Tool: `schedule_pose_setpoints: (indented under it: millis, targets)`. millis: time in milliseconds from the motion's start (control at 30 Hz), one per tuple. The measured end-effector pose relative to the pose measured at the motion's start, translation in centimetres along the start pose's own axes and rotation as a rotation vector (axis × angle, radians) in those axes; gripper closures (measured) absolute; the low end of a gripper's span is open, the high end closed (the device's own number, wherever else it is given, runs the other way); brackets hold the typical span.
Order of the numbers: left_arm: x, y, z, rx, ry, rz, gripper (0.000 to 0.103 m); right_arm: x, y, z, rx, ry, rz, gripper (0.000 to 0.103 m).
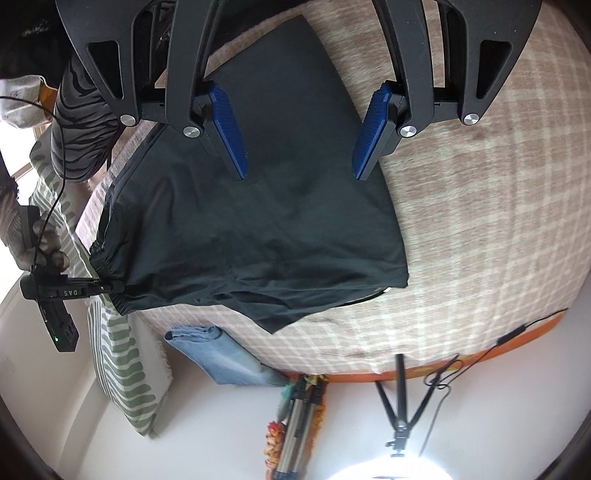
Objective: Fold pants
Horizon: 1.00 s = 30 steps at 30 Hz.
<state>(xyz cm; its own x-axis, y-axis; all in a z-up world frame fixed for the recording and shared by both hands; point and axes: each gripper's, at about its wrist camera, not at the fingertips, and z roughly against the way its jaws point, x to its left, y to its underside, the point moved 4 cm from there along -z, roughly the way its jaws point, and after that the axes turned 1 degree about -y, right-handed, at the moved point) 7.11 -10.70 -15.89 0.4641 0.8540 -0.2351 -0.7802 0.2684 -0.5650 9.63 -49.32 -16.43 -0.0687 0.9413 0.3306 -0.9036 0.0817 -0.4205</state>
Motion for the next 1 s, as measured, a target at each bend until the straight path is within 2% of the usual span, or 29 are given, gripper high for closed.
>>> schedule_pose_setpoints:
  millis: [300,767,833,933,1000]
  targets:
    - [-2.2,-0.4,-1.9,0.029,0.018,-0.044,0.045,-5.6,0.3,1.2,0.005,0.088,-0.053,0.087]
    - [-4.1,0.0,-3.7,0.07,0.042,-0.081,0.045,-9.4,-0.4,0.3,0.026,0.176,-0.043,0.087]
    - [-4.2,0.1,-4.2,0.081,0.036,-0.081,0.045,-9.9,-0.4,-0.1,0.026,0.18,-0.042,0.082]
    - [-4.4,0.3,-4.1,0.084,0.051,-0.074,0.045,-10.5,-0.2,-0.2,0.025,0.251,-0.028,0.062]
    - [-4.7,0.3,-3.8,0.077,0.052,-0.089,0.045,-10.5,-0.1,0.6,-0.001,0.271,-0.027,0.06]
